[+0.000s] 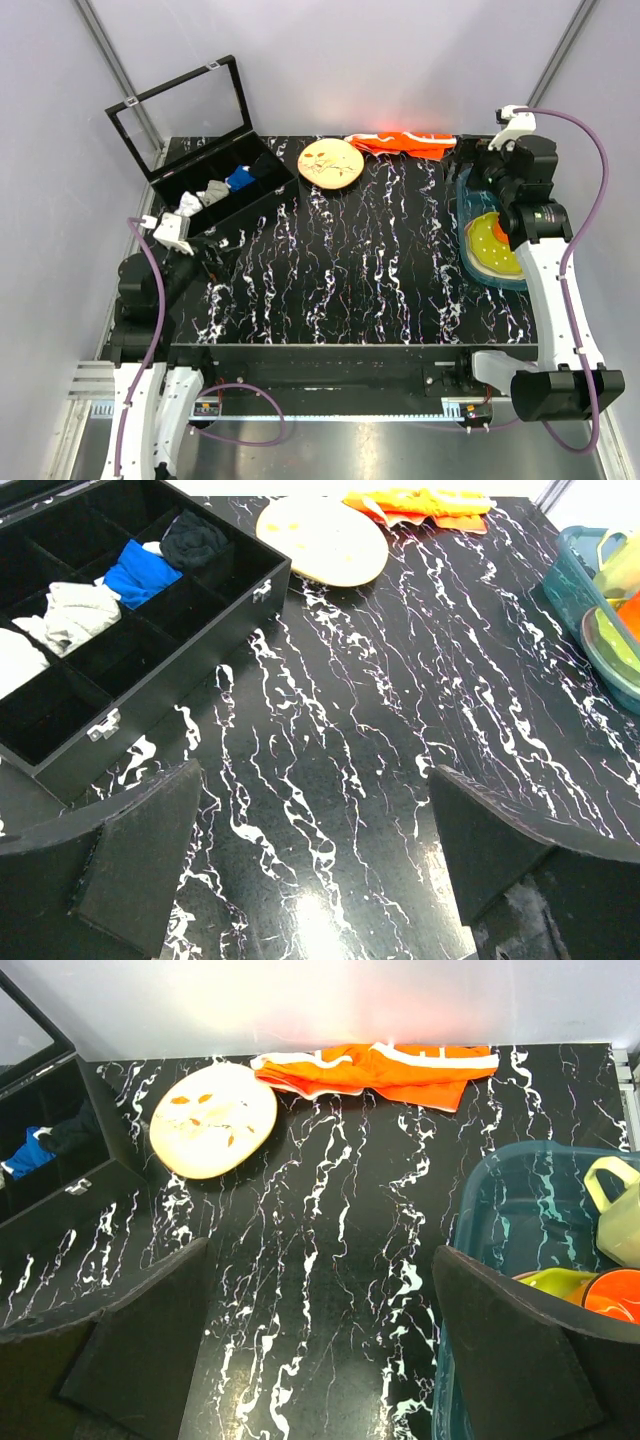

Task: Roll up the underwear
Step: Pick up the underwear from the corner of the board.

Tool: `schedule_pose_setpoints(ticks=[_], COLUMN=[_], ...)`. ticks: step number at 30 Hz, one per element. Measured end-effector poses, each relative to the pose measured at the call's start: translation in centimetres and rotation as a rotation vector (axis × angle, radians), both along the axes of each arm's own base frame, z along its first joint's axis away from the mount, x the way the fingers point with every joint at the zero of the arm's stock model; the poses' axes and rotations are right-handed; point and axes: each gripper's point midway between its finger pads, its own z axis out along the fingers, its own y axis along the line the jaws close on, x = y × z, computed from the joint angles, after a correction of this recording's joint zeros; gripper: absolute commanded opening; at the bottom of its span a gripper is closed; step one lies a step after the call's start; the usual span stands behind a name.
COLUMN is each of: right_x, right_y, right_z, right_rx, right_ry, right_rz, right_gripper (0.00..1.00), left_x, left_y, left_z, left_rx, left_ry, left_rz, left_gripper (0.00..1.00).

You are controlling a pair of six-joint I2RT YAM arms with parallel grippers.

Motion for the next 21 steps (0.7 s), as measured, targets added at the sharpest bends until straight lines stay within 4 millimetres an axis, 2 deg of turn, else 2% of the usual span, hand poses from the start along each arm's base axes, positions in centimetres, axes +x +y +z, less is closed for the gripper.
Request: schedule_pose_setpoints(ticks=[8,11,15,18,21], right_x=[0.8,1.7,2.9,5.0,9.2], right_y=[0.1,0.1,0.6,0.4,0.1], right_z=[-0.8,-2.1,-5.2,-6.7,-8.0], right_rx=[-0.062,-0.132,-0.218,-0.266,-0.315], right_ry=[0.003,0.022,0.102,0.173,0.226], right_rz=[0.041,0.085,0.181,0.218,0.237], right_gripper=[1.0,1.0,1.0,0.97,0.9], left_x=[0.0,0.2,0.3,0.5,0.5], left_y=[-0.6,-0.7,-1.1,-1.2,-1.2], left_z=[-0.2,0.0,0.1,0.1,-0.1], left_rx=[-0.005,-0.017,-0.035,-0.044,-0.044], left_ry=[-0.028,-0.04,-0.055,-0.063,-0.059], left_rz=[-0.022,-0.025,-0.038,-0.041,-0.037], left_gripper=[0.99,0.99,0.99,0.99,0.99])
